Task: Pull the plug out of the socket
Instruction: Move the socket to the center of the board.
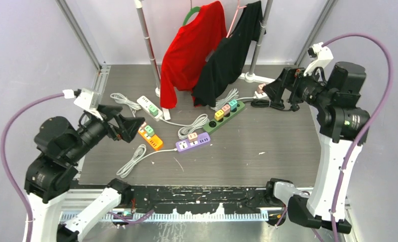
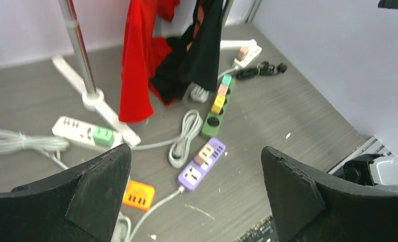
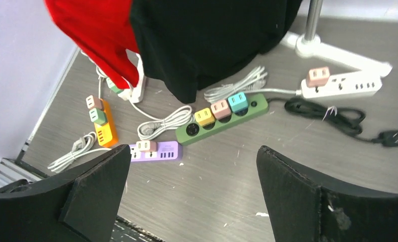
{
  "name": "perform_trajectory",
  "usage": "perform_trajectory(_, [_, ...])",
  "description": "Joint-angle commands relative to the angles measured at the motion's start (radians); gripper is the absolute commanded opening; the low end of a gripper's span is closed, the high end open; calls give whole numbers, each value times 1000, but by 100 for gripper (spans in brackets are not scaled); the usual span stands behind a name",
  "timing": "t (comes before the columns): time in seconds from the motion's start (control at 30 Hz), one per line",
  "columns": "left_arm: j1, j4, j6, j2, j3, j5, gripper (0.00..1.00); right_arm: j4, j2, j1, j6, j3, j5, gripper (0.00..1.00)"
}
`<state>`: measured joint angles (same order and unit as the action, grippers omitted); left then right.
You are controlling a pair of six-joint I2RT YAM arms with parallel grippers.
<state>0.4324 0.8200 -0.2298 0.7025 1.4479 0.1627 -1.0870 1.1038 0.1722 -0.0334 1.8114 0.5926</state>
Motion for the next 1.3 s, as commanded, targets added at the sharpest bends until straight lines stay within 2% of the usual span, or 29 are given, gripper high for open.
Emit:
perform_trajectory(0.0, [-52,-85,-99,-75,-154,56,100,104,-14,6,-80,-112,-46,100])
perform_trajectory(0.13, [-94,-201,-222,-127,-357,127,100,174,-25,6,-104,-255,8,100])
perform_trajectory(0.27, [-121,-357,-365,-121,-551,234,100,255,-38,-11,-58,-421,91,100])
perform_trajectory(0.33, [-107,-407,-399,-103,-618,245,100,292,-47,-28,-23,-504,96,100])
perform_trajectory(0.4, [-36,-446,-411,-74,-669,208,100,328,-48,-40,11,-585,105,100])
perform_trajectory(0.6, [365,-446,-309,151,-643,-156,99,441,-43,-59,85,-772,174,100])
perform_trajectory(0.73, [522,-565,-269,339,-624,-245,99,456,-59,-63,146,-826,247,100])
perform_trajectory(0.9, [575,-744,-227,463,-661,-297,98,426,-63,-66,247,-828,335,100])
perform_trajectory(1.07, [579,-681,-47,497,-637,-310,98,374,-61,-77,318,-800,402,100])
perform_trajectory(1.17, [559,-615,139,484,-637,-241,100,361,-66,-89,344,-800,444,99])
perform_trajectory(1.27, [459,-651,178,467,-668,-79,99,361,-62,-102,357,-800,450,99])
